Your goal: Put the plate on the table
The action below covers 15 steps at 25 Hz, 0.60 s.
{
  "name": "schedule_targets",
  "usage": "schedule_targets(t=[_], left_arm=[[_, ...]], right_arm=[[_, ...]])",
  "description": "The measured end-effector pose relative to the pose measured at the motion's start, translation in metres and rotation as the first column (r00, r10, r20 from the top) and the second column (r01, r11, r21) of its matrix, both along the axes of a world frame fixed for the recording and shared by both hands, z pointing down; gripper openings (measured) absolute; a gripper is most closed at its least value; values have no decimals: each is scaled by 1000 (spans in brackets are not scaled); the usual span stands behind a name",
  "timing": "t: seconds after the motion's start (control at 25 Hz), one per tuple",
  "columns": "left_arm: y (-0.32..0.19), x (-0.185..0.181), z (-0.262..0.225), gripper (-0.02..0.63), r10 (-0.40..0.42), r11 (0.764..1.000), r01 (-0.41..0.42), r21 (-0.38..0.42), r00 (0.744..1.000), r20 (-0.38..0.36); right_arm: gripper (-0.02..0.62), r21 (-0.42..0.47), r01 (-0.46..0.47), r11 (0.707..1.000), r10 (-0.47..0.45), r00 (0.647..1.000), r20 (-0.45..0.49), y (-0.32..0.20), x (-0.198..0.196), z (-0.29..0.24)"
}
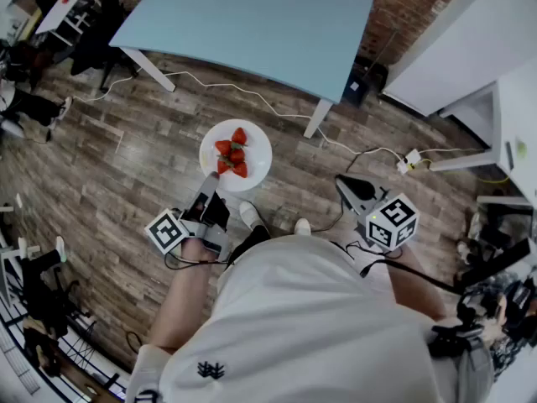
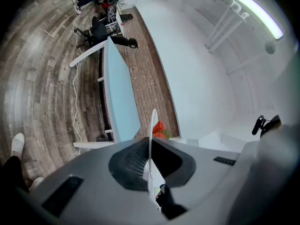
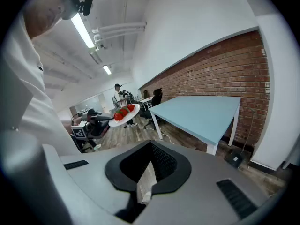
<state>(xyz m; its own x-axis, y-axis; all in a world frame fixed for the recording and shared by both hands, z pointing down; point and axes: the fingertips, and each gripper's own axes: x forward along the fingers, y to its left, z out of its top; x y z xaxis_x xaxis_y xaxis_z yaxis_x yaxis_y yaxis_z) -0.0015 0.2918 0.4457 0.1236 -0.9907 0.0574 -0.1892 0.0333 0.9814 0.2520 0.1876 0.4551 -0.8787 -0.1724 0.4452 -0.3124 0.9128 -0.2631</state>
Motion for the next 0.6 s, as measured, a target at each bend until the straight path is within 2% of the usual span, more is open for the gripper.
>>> schedule_targets(t=[0.12, 0.24, 0.32, 0.48, 0.6], left_arm=[[1, 10, -10, 12, -19, 1000, 19, 2, 1000, 4], [12, 19, -13, 12, -73, 997, 73, -23, 997, 2], [14, 45, -7, 12, -81, 996, 81, -36, 997, 2], [8, 109, 6, 12, -35, 998, 36, -42, 999, 20], [0, 126, 4, 12, -5, 999, 7, -40, 999, 43]], right_arm=[[8, 16, 21, 1000, -21, 1000, 1, -7, 2, -5], [8, 15, 62, 998, -62, 998, 18, -8, 6, -4], [8, 27, 68, 997, -69, 997, 25, -9, 37, 0], [8, 34, 44, 998, -46, 998, 35, -8, 93, 4], [6, 29, 22, 999, -23, 999, 43, -10, 113, 5]])
